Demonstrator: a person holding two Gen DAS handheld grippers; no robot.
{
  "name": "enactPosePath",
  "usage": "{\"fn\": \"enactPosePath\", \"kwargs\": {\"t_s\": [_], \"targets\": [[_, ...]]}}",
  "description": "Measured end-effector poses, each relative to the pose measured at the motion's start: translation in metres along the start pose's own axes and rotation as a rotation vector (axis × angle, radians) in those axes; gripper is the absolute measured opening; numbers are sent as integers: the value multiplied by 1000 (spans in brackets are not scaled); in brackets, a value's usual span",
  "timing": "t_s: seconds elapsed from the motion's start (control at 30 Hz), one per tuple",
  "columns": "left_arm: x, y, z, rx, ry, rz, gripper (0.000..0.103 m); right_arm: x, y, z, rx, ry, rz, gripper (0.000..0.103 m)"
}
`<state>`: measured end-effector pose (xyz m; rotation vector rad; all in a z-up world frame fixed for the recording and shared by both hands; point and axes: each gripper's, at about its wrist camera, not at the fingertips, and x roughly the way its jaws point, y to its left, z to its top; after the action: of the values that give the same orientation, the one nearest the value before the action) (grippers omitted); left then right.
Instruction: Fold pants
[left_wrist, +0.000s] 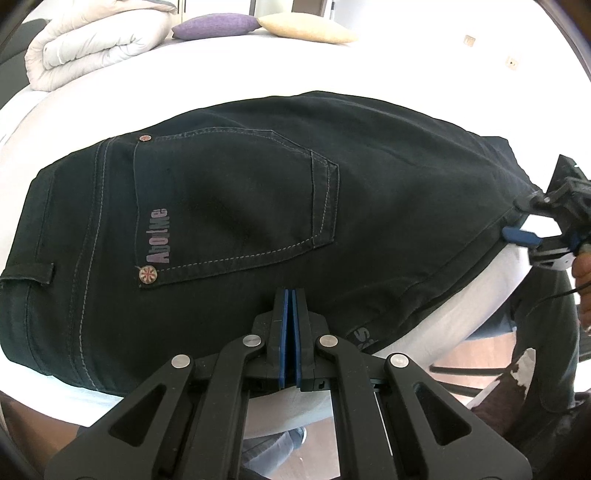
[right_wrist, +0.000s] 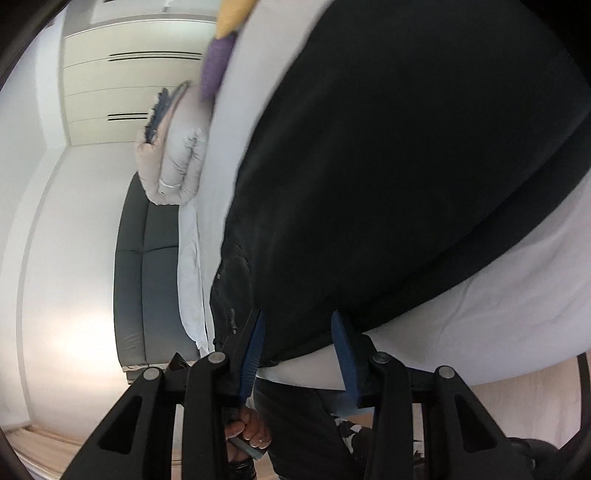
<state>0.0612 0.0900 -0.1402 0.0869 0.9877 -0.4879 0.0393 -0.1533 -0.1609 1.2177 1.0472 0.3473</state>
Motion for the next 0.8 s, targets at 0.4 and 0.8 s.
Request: {"fn": "enactPosePath", "kwargs": {"t_s": [0.4,0.8], "targets": [[-1,11,0,-7,0,-25,2,25,7,-5,-2,76,-11,40],[-1,8,0,-10,-1,-23,2,54,11,-5,9,120,7,37]]}}
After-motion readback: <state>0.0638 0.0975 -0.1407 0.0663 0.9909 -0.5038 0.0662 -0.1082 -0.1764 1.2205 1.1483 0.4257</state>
